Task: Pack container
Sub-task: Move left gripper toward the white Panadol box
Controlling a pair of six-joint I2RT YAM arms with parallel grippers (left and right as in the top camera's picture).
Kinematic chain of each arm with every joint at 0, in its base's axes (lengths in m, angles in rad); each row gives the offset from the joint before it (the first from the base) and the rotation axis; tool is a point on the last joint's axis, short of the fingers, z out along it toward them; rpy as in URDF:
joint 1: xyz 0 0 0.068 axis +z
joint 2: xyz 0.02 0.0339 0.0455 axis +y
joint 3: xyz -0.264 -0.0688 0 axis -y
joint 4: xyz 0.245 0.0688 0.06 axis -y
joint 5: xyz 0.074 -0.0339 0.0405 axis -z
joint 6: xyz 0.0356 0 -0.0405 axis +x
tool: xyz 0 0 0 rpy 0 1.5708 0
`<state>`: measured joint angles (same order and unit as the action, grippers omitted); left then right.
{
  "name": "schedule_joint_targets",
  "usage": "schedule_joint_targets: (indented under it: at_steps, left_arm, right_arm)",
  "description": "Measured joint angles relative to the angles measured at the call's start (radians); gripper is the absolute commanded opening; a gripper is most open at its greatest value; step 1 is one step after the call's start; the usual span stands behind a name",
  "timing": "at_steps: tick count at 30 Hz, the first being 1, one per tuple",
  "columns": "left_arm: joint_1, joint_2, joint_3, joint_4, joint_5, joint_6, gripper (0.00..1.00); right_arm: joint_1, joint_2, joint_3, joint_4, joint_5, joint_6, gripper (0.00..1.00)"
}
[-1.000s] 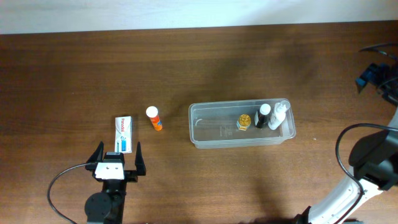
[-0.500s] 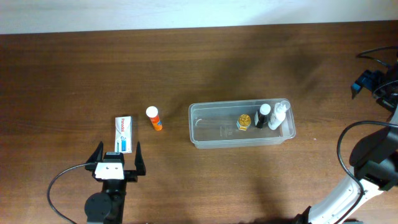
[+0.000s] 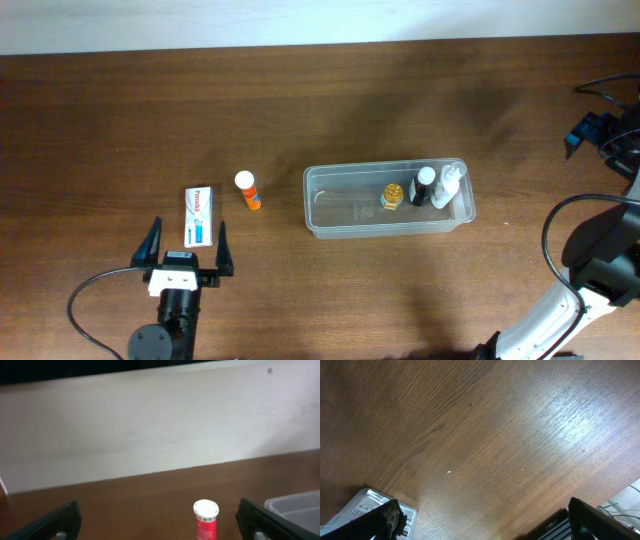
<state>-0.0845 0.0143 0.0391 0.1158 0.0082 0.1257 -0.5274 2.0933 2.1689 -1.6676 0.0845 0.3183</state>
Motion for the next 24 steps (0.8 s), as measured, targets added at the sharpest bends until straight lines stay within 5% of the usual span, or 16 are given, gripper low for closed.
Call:
schedule_joint_targets:
  at_steps: [6, 14, 24]
  left_arm:
    - [0.000, 0.116, 0.220, -0.201, -0.066, 0.078, 0.99]
    - [0.000, 0.505, 0.651, -0.520, -0.127, 0.104, 0.99]
    - [0.013, 0.716, 0.760, -0.618, -0.094, 0.059, 0.99]
  right_arm:
    - [0.000, 0.000, 0.000, -0.001, 0.000, 0.001, 0.98]
    - [0.000, 0.000, 0.000, 0.000, 0.000, 0.000, 0.98]
    - [0.000, 0.000, 0.000, 0.000, -0.001, 0.000, 0.98]
